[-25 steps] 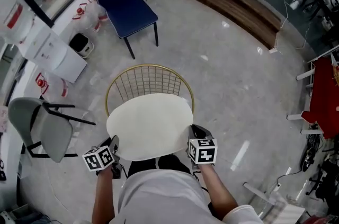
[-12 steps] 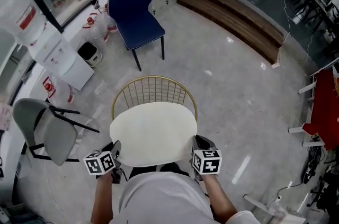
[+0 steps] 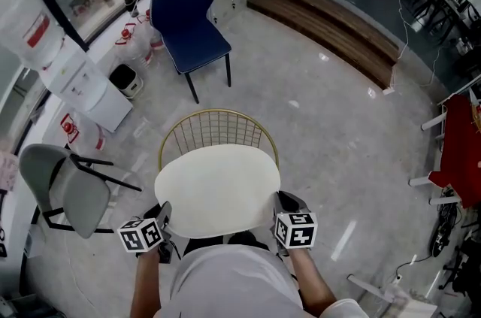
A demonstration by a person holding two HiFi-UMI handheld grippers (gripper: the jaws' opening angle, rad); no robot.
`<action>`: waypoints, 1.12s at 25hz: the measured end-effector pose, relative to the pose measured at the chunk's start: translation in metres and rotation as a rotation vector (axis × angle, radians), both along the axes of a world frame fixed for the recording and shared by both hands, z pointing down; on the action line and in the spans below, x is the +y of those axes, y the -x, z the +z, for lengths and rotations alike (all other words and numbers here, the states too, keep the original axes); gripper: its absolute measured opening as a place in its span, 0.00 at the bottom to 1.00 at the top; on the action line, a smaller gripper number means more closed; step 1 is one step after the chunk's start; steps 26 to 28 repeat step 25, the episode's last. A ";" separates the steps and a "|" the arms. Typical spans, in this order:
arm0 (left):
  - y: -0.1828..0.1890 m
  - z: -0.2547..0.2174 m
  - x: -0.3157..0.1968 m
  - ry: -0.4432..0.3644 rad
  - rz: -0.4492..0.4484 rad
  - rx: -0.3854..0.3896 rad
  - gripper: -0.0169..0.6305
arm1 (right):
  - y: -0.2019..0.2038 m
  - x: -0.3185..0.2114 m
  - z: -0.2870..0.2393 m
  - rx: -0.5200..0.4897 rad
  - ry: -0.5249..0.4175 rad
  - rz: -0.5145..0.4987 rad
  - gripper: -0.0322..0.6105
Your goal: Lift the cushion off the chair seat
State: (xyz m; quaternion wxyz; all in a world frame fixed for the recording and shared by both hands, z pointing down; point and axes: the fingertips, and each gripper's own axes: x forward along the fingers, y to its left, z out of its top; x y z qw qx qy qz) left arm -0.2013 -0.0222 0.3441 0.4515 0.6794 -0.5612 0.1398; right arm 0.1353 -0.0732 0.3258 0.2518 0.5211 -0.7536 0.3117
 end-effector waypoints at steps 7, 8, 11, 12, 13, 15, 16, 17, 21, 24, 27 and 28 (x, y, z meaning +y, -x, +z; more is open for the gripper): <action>0.000 -0.004 -0.004 -0.009 0.007 -0.013 0.15 | 0.001 0.003 0.002 0.000 0.004 0.008 0.09; 0.000 -0.003 -0.004 -0.006 0.006 -0.012 0.15 | 0.000 0.003 0.003 0.000 0.007 0.008 0.09; 0.001 0.002 -0.002 0.003 -0.001 0.000 0.15 | 0.001 0.002 0.004 -0.003 0.010 0.006 0.09; 0.001 0.002 -0.002 0.005 -0.005 0.004 0.15 | 0.001 0.001 0.005 -0.003 0.012 0.004 0.09; 0.000 0.003 -0.002 0.007 -0.007 0.006 0.15 | 0.001 0.001 0.005 -0.002 0.014 0.003 0.09; -0.001 0.004 -0.001 0.010 -0.011 0.006 0.15 | 0.000 0.001 0.006 0.001 0.017 0.000 0.09; -0.001 0.005 0.000 0.011 -0.012 0.006 0.15 | 0.000 0.001 0.007 0.001 0.018 -0.002 0.09; -0.002 0.006 0.000 0.012 -0.013 0.007 0.15 | 0.000 0.001 0.008 0.001 0.019 -0.002 0.09; -0.002 0.008 -0.004 0.011 -0.012 0.010 0.15 | -0.001 -0.003 0.010 0.004 0.021 0.001 0.09; -0.005 0.007 -0.008 0.006 -0.008 0.008 0.15 | -0.004 -0.004 0.011 0.004 0.022 0.004 0.09; -0.006 0.007 -0.009 0.005 -0.007 0.007 0.15 | -0.006 -0.004 0.011 0.003 0.022 0.006 0.09; -0.006 0.007 -0.009 0.005 -0.007 0.007 0.15 | -0.006 -0.004 0.011 0.003 0.022 0.006 0.09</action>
